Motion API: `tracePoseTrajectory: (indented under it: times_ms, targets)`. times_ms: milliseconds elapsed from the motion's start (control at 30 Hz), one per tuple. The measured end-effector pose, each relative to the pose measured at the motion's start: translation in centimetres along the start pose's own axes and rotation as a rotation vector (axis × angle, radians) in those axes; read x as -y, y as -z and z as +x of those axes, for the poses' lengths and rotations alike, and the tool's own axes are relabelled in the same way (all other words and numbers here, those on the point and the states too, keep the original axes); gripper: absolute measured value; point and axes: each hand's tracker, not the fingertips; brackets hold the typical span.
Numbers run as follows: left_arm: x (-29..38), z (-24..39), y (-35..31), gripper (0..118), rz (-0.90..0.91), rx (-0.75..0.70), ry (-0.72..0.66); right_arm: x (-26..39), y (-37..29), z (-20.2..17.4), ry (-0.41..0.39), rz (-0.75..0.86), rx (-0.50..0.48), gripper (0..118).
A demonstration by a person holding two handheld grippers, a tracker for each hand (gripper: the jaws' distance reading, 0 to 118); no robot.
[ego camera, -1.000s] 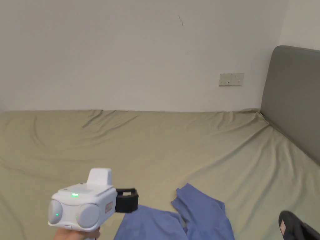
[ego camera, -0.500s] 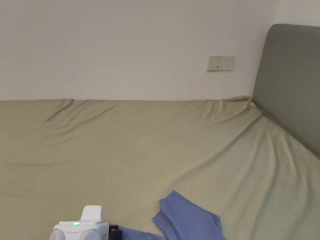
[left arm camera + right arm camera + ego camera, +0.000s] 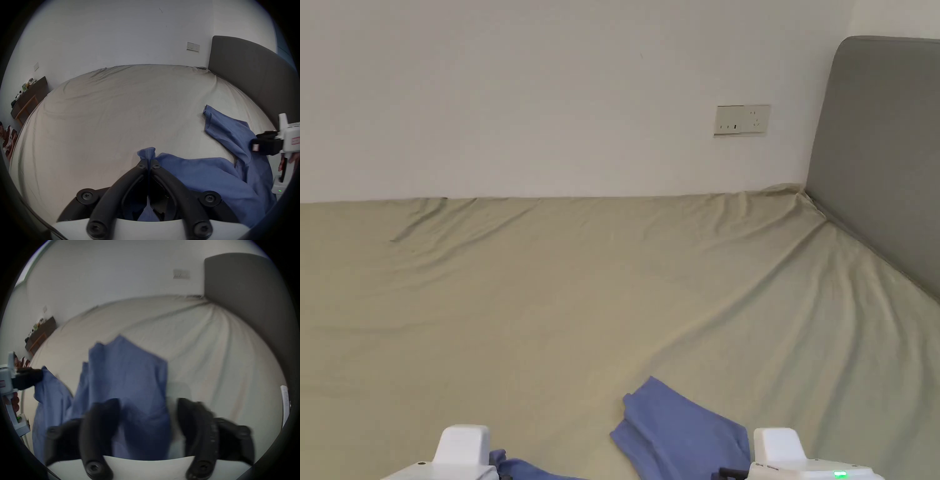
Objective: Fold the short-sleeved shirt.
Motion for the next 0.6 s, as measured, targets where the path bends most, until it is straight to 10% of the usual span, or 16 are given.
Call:
tracePoseTrajectory:
  times_ms: [33, 100, 600]
  targets:
    - [0.1, -0.2, -0.1, 0, 0.006, -0.001, -0.002, 0.1, 0.4, -0.2, 0.006, -0.011, 0.036, 57]
    - [0.3, -0.3, -0.4, 0, 0.009, 0.000, -0.014, 0.2, -1.7, -0.8, -0.028, 0.097, 0.031, 4]
    - [1.9, -5.3, -23.4, 0, 0.420, -0.074, -0.144, 7.5, -30.1, -0.8, 0.023, 0.803, 0.049, 4]
